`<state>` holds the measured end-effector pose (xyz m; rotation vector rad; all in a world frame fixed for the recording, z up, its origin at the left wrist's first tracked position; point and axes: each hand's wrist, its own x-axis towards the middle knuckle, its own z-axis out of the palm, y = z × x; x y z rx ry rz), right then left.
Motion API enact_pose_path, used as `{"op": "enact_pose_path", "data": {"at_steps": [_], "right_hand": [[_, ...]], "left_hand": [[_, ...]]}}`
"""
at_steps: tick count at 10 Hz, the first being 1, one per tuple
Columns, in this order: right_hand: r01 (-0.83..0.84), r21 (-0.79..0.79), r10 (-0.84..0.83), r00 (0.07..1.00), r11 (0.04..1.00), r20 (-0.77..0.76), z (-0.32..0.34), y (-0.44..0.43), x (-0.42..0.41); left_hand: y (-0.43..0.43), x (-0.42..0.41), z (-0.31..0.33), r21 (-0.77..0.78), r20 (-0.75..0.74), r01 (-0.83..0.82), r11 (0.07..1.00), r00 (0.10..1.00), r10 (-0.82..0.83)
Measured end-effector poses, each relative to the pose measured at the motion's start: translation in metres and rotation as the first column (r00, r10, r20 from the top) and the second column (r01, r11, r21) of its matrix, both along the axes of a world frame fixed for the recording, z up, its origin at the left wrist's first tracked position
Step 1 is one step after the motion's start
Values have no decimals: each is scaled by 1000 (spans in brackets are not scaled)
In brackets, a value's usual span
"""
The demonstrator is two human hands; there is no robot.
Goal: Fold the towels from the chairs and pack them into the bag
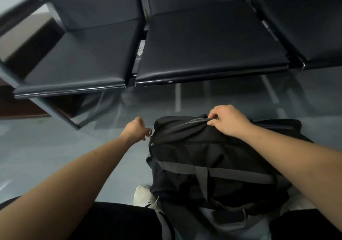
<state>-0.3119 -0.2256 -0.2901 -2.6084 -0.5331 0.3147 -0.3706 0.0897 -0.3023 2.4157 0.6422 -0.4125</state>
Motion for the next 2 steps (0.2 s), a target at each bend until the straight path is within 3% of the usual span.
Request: {"op": "enact_pose_path", "data": {"at_steps": [2], "right_hand": [[33, 29, -32, 999, 999, -24, 39, 4, 13]], "left_hand": [[-31, 13, 35, -77, 129, 172, 982, 978, -161]]}}
